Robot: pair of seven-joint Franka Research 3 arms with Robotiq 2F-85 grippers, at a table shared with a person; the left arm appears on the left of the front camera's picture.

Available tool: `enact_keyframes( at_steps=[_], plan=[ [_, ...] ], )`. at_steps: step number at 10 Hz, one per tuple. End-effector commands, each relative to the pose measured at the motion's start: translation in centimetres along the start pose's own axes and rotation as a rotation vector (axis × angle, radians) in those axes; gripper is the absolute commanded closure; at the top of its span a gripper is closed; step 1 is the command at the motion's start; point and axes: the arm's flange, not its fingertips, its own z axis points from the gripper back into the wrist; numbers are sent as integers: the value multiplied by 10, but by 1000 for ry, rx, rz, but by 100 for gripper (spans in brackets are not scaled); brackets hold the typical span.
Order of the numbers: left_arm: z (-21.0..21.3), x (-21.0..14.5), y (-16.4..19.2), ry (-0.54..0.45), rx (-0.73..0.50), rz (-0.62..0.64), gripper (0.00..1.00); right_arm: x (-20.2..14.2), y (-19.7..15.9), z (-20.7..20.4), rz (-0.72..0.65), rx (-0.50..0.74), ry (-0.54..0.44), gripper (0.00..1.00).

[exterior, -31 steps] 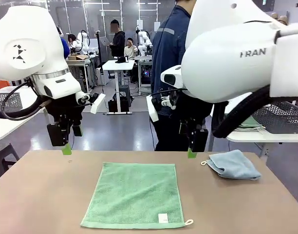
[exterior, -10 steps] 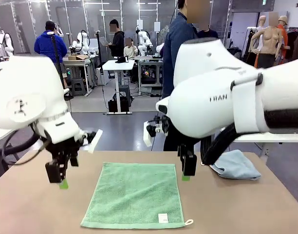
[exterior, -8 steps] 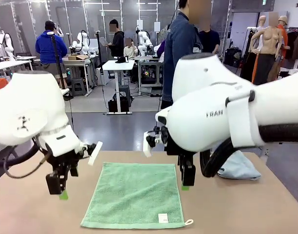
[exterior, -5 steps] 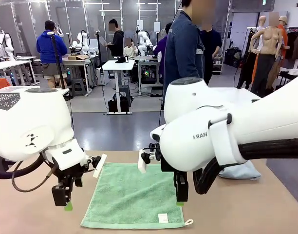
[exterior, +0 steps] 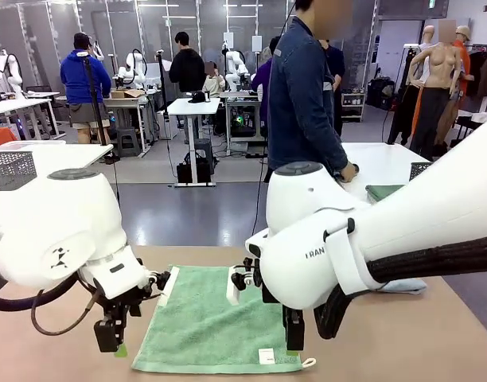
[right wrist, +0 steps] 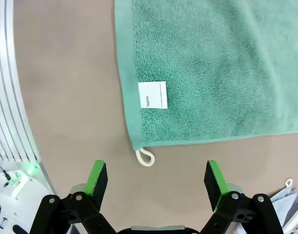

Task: Fold the towels and place them in the basket.
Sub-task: When a person lays out a Towel with hook on the table, fold it in half twice.

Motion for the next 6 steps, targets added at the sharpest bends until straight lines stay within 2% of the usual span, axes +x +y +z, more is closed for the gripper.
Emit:
enact_keyframes(
  at_steps=[1, 6],
  plan=[
    [-16, 10, -7, -22, 24, 11, 0, -3, 1, -21, -22, -20, 10, 0],
    [-22, 12, -8, -18, 2, 19, 0, -12, 2, -31, -22, -3, 6, 0]
  ],
)
